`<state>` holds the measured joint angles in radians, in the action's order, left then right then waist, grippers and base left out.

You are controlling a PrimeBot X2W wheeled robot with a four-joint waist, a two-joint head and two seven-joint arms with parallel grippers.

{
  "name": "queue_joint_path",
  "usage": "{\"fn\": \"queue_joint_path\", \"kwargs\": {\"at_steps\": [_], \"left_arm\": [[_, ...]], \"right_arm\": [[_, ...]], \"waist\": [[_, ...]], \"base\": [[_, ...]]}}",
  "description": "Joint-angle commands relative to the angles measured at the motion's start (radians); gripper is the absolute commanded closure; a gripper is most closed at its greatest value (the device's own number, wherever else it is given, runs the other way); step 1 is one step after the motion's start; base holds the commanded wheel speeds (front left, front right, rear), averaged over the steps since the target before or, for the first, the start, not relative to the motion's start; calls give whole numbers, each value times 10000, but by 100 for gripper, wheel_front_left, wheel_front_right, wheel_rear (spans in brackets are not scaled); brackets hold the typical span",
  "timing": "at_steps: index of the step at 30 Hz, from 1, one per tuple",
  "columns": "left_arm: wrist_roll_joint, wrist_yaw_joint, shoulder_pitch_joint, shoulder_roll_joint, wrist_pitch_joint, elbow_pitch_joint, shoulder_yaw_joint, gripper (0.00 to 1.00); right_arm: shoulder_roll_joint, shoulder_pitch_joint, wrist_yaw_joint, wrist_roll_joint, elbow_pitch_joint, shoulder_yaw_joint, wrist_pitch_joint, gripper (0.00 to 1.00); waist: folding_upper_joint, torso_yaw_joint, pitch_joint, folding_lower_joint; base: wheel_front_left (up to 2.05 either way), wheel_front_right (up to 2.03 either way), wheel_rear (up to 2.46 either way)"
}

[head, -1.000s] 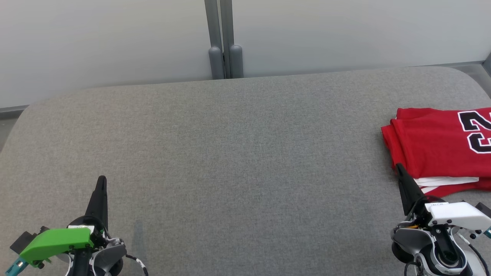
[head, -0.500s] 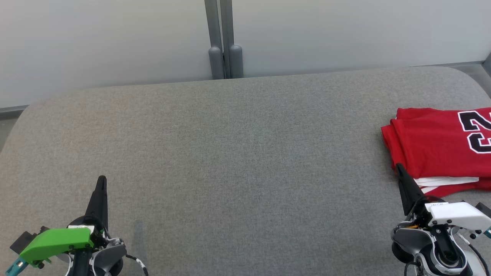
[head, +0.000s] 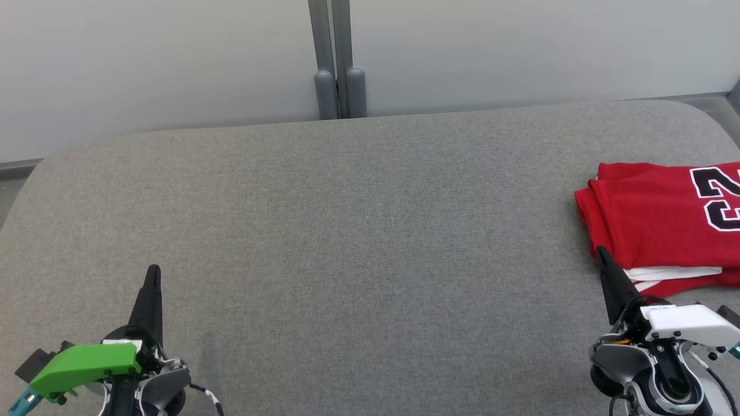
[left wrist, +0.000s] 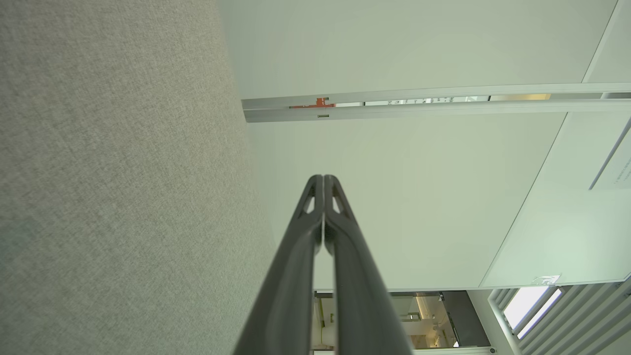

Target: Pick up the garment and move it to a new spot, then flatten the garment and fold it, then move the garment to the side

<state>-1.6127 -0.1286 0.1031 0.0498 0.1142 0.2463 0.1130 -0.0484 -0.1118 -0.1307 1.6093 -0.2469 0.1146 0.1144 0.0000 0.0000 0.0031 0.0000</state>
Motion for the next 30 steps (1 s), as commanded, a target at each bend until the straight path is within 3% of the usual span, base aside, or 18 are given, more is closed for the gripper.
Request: {"fn": "queue_joint_path", "kwargs": {"at_steps": [1,30], "left_arm": [[-6,-39,113,2,33,-20,26,100],[-5,-39,113,3,32,-20,24,100]], "right_arm": [[-14,80,0,67,53,17,30,100],[-14,81,0,68,53,15,28,100]], "waist": [[0,0,0,0],[0,0,0,0]], "base": [[0,0,0],[0,0,0]]}}
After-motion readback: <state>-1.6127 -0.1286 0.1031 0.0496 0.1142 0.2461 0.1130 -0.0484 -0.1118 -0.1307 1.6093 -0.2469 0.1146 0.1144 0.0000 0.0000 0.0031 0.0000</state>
